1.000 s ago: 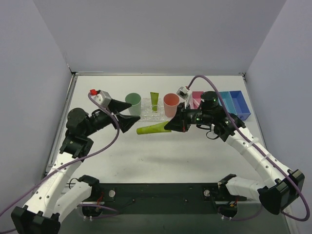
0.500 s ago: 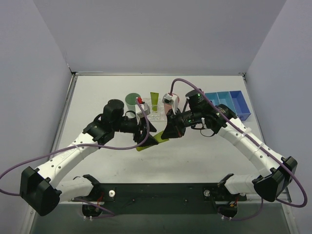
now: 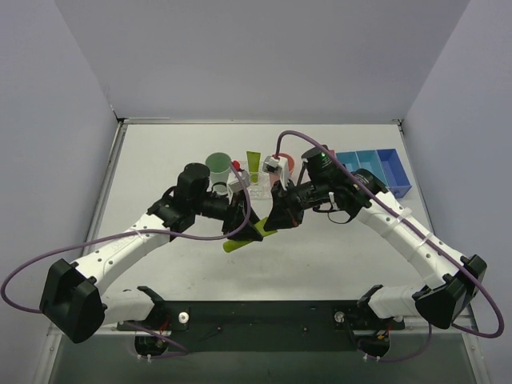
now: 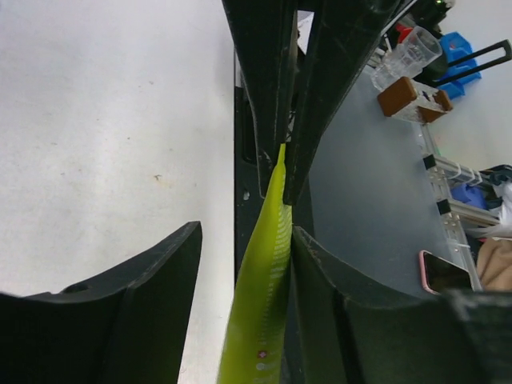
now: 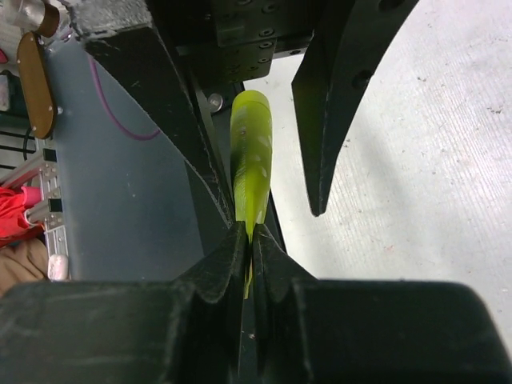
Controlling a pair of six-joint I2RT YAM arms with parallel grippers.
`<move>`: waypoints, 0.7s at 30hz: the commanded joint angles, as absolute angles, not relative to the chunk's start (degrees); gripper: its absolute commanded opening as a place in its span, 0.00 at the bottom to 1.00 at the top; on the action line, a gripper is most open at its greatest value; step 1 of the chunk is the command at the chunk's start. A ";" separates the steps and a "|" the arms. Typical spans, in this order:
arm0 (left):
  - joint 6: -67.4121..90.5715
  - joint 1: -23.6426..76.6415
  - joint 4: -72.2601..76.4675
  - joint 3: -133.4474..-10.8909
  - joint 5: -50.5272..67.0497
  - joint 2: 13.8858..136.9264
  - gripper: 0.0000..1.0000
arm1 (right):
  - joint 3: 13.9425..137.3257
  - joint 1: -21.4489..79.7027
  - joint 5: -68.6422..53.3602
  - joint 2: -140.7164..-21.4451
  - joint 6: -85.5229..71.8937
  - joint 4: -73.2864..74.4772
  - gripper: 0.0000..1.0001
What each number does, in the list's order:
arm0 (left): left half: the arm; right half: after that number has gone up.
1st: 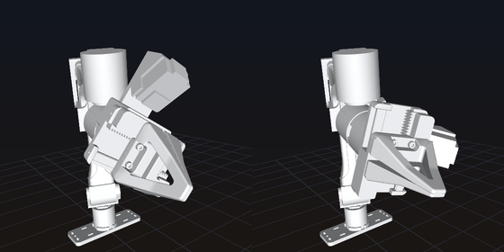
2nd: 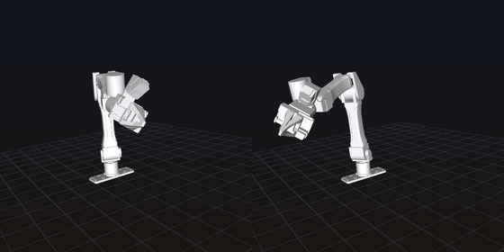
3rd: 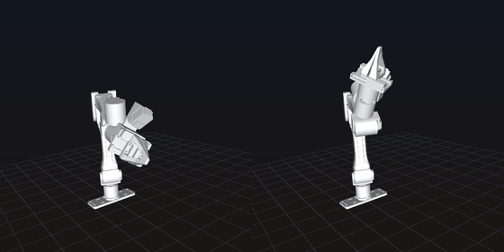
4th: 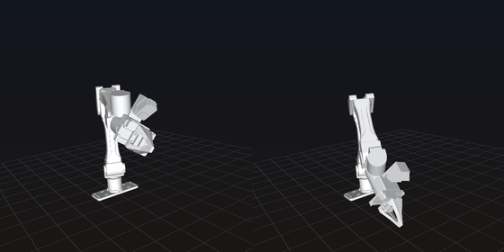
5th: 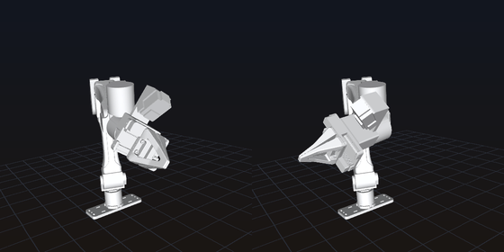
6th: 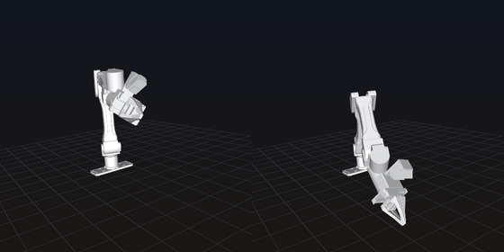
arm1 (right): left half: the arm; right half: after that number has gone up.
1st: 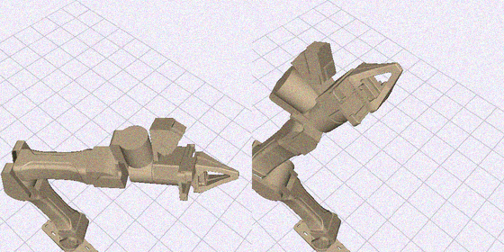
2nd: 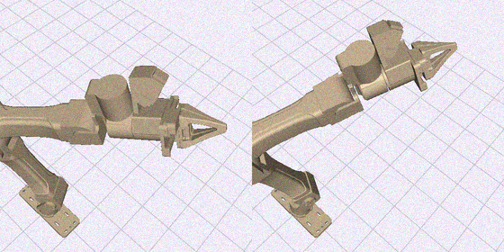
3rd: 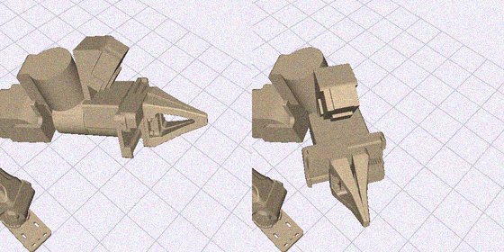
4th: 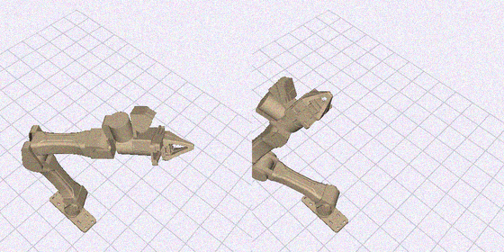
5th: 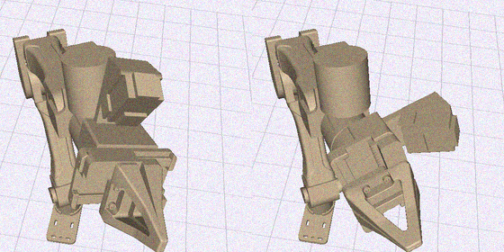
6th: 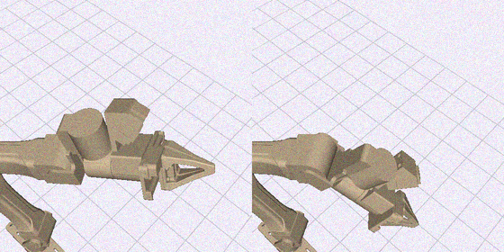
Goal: Prepare toiletry sets of a toothbrush and toothpaste on the tray
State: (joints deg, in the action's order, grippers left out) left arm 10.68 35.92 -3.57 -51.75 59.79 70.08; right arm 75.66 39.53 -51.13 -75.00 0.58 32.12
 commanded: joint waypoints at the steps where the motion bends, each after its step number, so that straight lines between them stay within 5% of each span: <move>1: 15.28 36.12 4.48 -51.33 65.39 71.01 0.47 | 78.66 40.08 -53.26 -75.76 2.63 31.91 0.00; 4: 16.00 36.12 5.19 -51.33 65.48 71.54 0.30 | 78.84 40.17 -52.03 -75.94 2.64 31.90 0.00; 7: 16.35 36.12 5.45 -51.24 64.52 71.46 0.24 | 79.01 39.38 -51.77 -75.85 2.55 31.64 0.00; 14: 17.40 35.60 8.77 -49.40 56.26 67.42 0.13 | 71.84 32.88 -57.03 -72.87 -6.66 18.42 0.38; 21: 23.11 32.52 16.60 -46.59 55.11 65.39 0.10 | 65.57 32.52 -60.03 -70.84 -17.84 1.06 0.46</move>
